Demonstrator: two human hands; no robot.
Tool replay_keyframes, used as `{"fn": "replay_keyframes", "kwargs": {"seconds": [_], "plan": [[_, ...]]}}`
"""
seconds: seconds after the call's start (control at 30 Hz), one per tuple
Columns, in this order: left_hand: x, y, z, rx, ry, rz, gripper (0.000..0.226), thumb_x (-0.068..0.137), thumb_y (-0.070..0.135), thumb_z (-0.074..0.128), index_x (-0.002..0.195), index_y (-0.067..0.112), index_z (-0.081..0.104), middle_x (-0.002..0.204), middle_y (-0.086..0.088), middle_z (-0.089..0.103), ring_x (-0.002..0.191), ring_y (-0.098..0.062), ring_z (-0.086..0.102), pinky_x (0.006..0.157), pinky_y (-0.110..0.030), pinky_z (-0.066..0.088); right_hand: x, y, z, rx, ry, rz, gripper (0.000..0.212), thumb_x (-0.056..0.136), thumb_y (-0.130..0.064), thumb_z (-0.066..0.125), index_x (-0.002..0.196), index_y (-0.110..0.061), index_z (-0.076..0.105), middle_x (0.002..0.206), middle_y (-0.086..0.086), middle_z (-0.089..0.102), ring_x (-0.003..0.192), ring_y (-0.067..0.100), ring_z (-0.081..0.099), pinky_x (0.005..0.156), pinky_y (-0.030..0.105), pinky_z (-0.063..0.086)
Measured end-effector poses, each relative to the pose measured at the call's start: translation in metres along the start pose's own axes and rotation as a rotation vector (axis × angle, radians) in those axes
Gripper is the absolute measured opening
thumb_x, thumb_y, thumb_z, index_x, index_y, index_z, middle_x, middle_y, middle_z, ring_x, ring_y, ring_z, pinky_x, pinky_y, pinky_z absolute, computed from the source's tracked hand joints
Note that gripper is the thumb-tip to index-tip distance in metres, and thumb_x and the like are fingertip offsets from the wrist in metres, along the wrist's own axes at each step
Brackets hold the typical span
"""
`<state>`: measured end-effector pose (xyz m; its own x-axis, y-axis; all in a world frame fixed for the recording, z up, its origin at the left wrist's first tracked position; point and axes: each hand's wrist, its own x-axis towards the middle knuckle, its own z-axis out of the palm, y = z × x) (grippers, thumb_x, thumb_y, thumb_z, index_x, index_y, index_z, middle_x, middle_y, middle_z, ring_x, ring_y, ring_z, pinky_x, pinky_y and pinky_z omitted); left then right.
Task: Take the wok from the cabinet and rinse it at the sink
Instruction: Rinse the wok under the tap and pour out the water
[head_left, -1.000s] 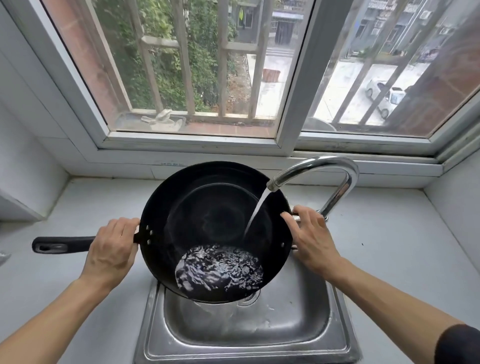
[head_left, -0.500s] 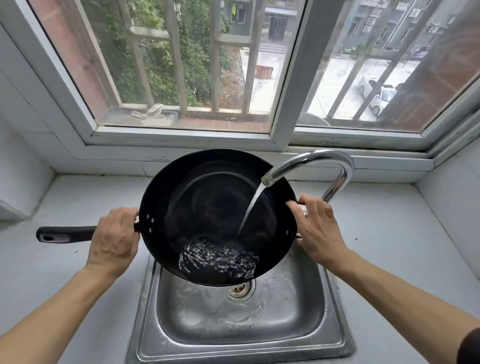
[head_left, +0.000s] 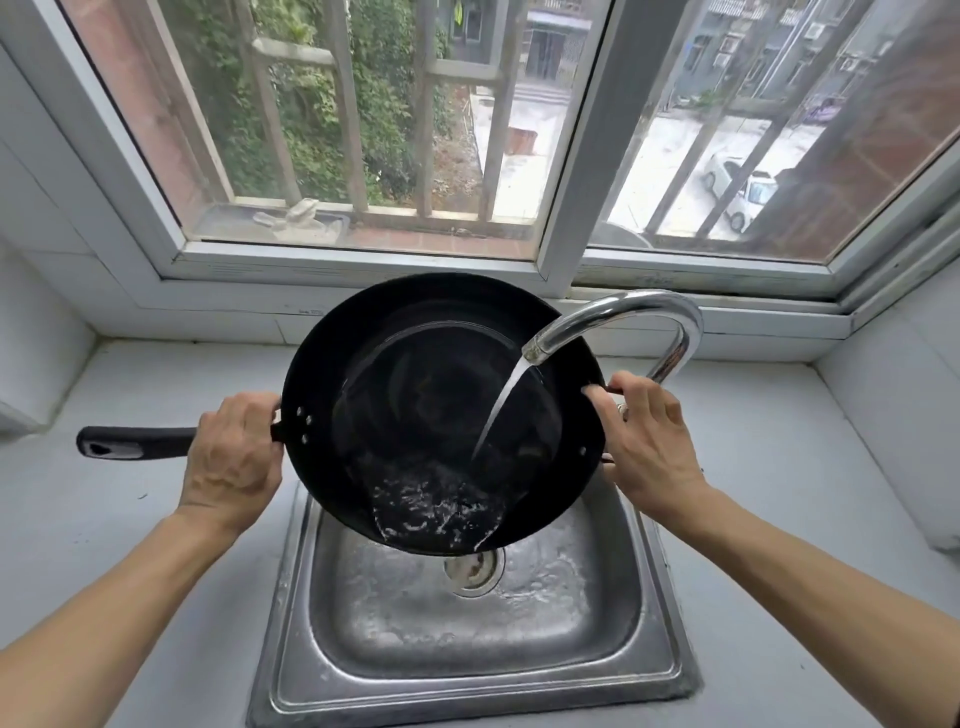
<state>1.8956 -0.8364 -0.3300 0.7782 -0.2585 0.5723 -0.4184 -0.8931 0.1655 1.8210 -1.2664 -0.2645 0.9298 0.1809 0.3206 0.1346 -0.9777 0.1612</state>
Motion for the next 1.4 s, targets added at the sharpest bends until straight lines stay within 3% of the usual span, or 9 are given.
{"fn": "replay_keyframes", "kwargs": {"seconds": [0.33, 0.77, 0.97, 1.17, 1.4], "plan": [[-0.003, 0.025, 0.023, -0.102, -0.059, 0.016, 0.029, 0.076, 0.003, 0.052, 0.105, 0.005, 0.052, 0.090, -0.013, 0.053, 0.077, -0.034, 0.049, 0.067, -0.045, 0.039, -0.026, 0.014, -0.043, -0.084, -0.148, 0.017, 0.104, 0.035, -0.006, 0.090, 0.131, -0.012, 0.050, 0.124, 0.015, 0.044, 0.110, 0.033, 0.044, 0.093, 0.037, 0.028], [0.022, 0.071, 0.051, -0.186, -0.092, 0.079, 0.044, 0.072, -0.008, 0.060, 0.112, 0.006, 0.049, 0.093, -0.018, 0.056, 0.079, -0.039, 0.053, 0.068, -0.050, 0.049, -0.052, 0.042, -0.090, -0.164, -0.186, 0.089, 0.102, 0.033, -0.004, 0.091, 0.128, -0.010, 0.054, 0.120, 0.016, 0.046, 0.103, 0.033, 0.043, 0.088, 0.038, 0.030], [0.021, 0.085, 0.059, -0.182, -0.167, 0.111, 0.036, 0.076, 0.001, 0.052, 0.112, 0.007, 0.051, 0.096, -0.015, 0.055, 0.081, -0.037, 0.053, 0.070, -0.047, 0.048, -0.066, 0.049, -0.101, -0.152, -0.217, 0.105, 0.105, 0.029, -0.004, 0.092, 0.127, -0.009, 0.054, 0.119, 0.016, 0.045, 0.103, 0.035, 0.046, 0.087, 0.043, 0.037], [0.021, 0.098, 0.060, -0.244, -0.193, 0.098, 0.043, 0.071, -0.008, 0.062, 0.110, 0.007, 0.051, 0.092, -0.014, 0.054, 0.079, -0.033, 0.052, 0.071, -0.044, 0.048, -0.074, 0.055, -0.107, -0.154, -0.237, 0.116, 0.107, 0.026, -0.001, 0.091, 0.126, -0.009, 0.054, 0.117, 0.015, 0.045, 0.103, 0.035, 0.048, 0.084, 0.043, 0.039], [0.019, 0.110, 0.056, -0.293, -0.204, 0.066, 0.048, 0.068, -0.013, 0.060, 0.110, 0.008, 0.050, 0.091, -0.011, 0.054, 0.077, -0.028, 0.050, 0.068, -0.039, 0.049, -0.079, 0.056, -0.113, -0.165, -0.224, 0.109, 0.110, 0.020, 0.001, 0.090, 0.124, -0.006, 0.054, 0.114, 0.016, 0.046, 0.100, 0.035, 0.046, 0.081, 0.045, 0.039]]}}
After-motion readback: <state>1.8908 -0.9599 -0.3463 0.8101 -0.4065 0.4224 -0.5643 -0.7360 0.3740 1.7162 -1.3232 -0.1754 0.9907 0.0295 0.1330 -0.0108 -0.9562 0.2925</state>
